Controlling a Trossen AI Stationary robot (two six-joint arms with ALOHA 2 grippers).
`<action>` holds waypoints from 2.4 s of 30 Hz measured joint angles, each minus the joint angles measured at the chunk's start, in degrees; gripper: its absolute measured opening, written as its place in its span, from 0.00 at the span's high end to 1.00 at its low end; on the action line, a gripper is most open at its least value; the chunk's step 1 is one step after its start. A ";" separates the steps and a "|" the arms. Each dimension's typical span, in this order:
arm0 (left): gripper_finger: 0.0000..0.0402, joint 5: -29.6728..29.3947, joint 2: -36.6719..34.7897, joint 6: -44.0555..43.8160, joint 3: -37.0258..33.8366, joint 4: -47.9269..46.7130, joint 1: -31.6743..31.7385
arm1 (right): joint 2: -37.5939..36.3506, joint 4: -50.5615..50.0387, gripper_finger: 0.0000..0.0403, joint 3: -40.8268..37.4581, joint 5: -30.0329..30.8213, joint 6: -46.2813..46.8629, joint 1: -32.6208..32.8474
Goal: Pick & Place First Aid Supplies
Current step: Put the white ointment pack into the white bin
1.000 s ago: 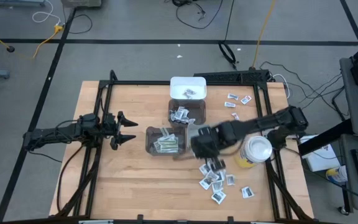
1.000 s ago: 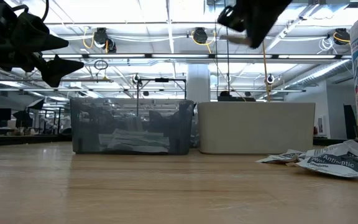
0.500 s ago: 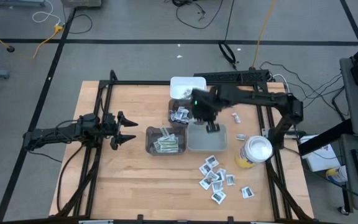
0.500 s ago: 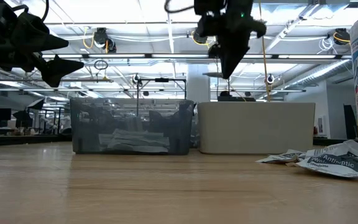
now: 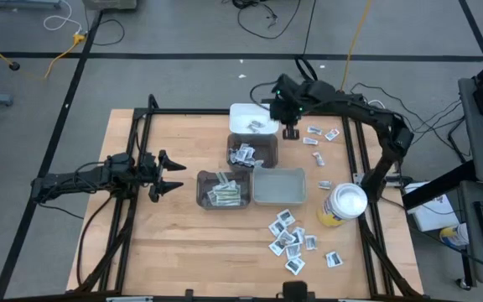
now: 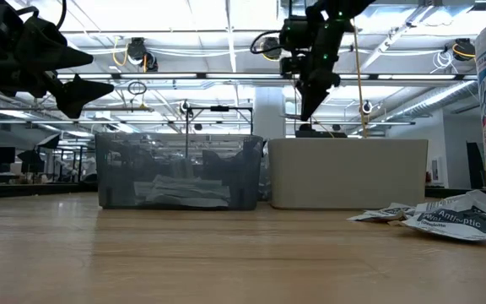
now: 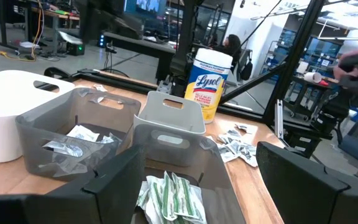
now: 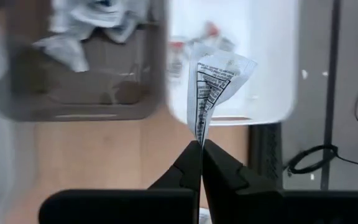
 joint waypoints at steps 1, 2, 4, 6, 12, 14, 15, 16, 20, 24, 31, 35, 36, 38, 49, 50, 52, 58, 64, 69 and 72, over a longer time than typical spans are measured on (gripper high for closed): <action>0.23 0.00 0.01 0.00 0.00 0.01 0.01 | 0.00 0.63 1.00 0.00 0.00 -0.07 -0.80; 0.23 0.00 0.01 0.00 0.00 0.01 0.01 | -0.02 1.05 1.00 0.00 -0.05 -0.30 -1.34; 0.23 0.00 0.01 0.00 0.00 0.00 -0.01 | 0.64 2.55 1.00 0.00 -0.24 -1.26 -2.07; 0.23 0.00 0.00 0.00 0.00 0.00 0.00 | 1.98 3.76 1.00 0.02 -0.25 -2.41 -2.22; 0.23 0.00 0.00 0.00 0.00 0.01 0.01 | 6.95 7.29 1.00 -0.02 -0.24 -4.35 -2.38; 0.23 0.00 0.01 0.00 0.00 0.00 0.01 | 8.68 10.52 1.00 -0.07 -0.20 -4.43 -2.57; 0.23 0.00 -0.01 0.00 0.00 0.02 0.01 | 9.43 12.26 1.00 0.00 -0.34 -4.50 -2.63; 0.23 0.00 0.01 0.00 0.00 0.00 -0.01 | 10.20 13.43 1.00 0.02 -0.29 -4.50 -2.71; 0.23 0.00 -0.01 0.00 0.00 0.00 0.01 | 13.38 14.00 1.00 0.02 -2.55 -4.64 -2.81; 0.23 0.00 0.01 0.00 0.00 0.00 -0.01 | 16.23 12.65 1.00 -0.07 -3.24 -4.26 -2.79; 0.23 0.00 -0.01 0.00 0.00 0.00 0.01 | 16.62 15.42 0.97 -0.02 1.34 -3.09 -2.30; 0.23 0.00 0.01 0.00 0.00 0.02 0.01 | 15.69 16.04 0.86 0.04 1.00 -1.30 -2.05; 0.23 0.00 0.00 0.00 0.00 0.00 0.00 | 15.69 16.23 0.83 0.07 0.97 -1.06 -1.96; 0.23 0.00 0.01 0.00 0.00 0.00 -0.01 | 15.88 15.78 0.75 0.03 0.96 -1.01 -1.71; 0.23 0.00 0.01 0.00 0.00 0.00 0.00 | 15.87 17.56 0.52 0.02 1.29 4.09 -1.17; 0.23 0.00 0.01 0.00 0.00 0.00 0.01 | 15.67 16.73 0.52 0.02 1.28 5.94 -1.20; 0.23 0.00 0.01 0.00 0.00 0.00 -0.01 | 14.62 13.65 0.53 0.02 1.30 9.21 -1.23; 0.23 0.00 0.00 0.00 0.00 0.00 0.00 | 9.78 7.83 0.54 0.02 1.25 19.14 -0.43; 0.23 0.00 0.01 0.00 0.00 0.00 0.01 | 2.08 1.33 0.54 0.04 1.16 26.24 0.88; 0.23 0.00 0.01 0.00 0.00 0.00 0.00 | -3.95 -7.12 0.56 0.07 0.70 32.22 1.81; 0.23 0.00 0.01 0.00 0.00 0.00 -0.01 | -7.03 -13.57 0.56 0.07 -1.09 34.41 1.78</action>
